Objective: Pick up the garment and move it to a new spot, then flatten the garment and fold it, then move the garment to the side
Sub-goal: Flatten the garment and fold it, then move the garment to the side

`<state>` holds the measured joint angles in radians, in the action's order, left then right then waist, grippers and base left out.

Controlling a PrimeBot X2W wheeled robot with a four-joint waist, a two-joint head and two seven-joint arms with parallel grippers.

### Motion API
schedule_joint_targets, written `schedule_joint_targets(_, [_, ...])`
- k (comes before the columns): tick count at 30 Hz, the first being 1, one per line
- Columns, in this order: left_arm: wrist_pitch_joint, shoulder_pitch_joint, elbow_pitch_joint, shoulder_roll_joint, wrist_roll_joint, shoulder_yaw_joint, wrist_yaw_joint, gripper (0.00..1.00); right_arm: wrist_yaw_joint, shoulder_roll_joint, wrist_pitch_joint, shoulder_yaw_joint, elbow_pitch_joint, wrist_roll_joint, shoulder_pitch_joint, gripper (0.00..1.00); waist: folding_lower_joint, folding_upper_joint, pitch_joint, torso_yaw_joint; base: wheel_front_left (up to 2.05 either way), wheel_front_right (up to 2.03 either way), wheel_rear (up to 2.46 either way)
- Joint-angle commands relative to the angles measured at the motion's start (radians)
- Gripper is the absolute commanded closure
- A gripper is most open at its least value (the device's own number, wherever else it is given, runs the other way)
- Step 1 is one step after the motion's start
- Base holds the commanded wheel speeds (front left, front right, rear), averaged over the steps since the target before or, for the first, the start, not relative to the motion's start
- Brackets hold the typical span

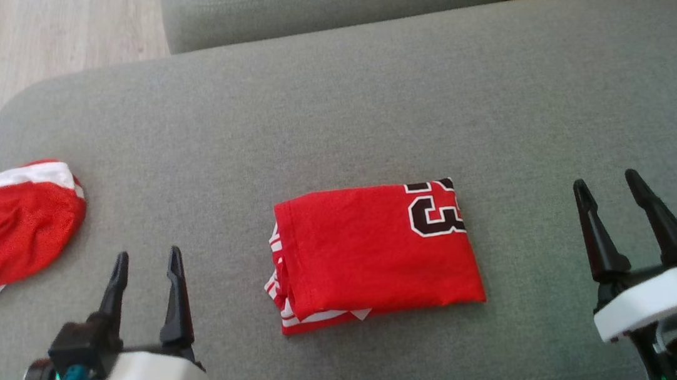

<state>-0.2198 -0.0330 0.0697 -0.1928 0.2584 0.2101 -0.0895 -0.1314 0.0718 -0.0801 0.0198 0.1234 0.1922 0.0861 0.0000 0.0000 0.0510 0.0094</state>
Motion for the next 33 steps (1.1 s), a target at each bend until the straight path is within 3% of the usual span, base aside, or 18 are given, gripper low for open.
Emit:
schedule_joint_targets(1, [0.004,0.017,-0.033,-0.024,0.003,-0.041,-0.01,0.0,0.001,0.002,-0.006,-0.018,0.046,-0.001,-0.013,0.0,0.0,0.0,-0.009,-0.002,0.0,0.0,0.0])
schedule_joint_targets(33, [0.01,-0.004,-0.059,-0.047,0.005,-0.03,-0.042,0.0,0.001,-0.013,-0.03,0.008,0.061,-0.002,0.027,0.0,0.0,0.0,-0.027,0.004,0.0,0.0,0.0])
